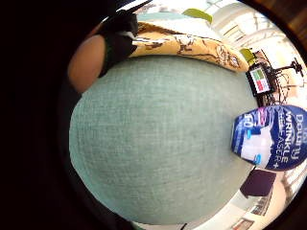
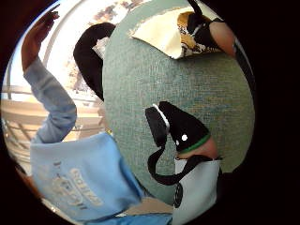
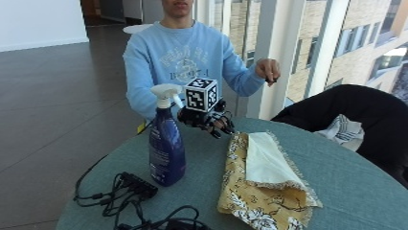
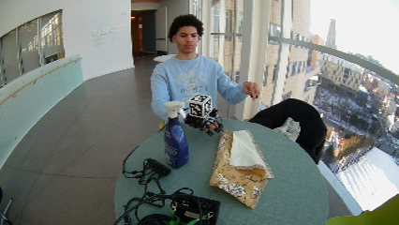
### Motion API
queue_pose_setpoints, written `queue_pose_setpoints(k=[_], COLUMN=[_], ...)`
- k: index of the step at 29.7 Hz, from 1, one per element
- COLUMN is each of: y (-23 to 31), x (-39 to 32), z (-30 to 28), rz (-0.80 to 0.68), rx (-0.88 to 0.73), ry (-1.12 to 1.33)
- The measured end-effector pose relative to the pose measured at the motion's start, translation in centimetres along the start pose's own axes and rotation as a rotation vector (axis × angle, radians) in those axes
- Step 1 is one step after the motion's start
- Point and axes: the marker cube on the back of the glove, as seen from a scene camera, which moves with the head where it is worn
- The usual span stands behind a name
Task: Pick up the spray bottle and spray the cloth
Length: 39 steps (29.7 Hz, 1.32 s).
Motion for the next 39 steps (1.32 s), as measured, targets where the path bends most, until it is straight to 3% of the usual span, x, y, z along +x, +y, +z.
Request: queue_pose_setpoints(k=[12,24,39], y=[-2.9,-6.7,-2.6], x=[1.9,4.8,5.0], z=[-1.5,-1.9,-4.9], rz=[0.043,0.19,0.191], rx=[-0.007,-0.022,0.071], ry=[-0.036,-0.006,-0.043])
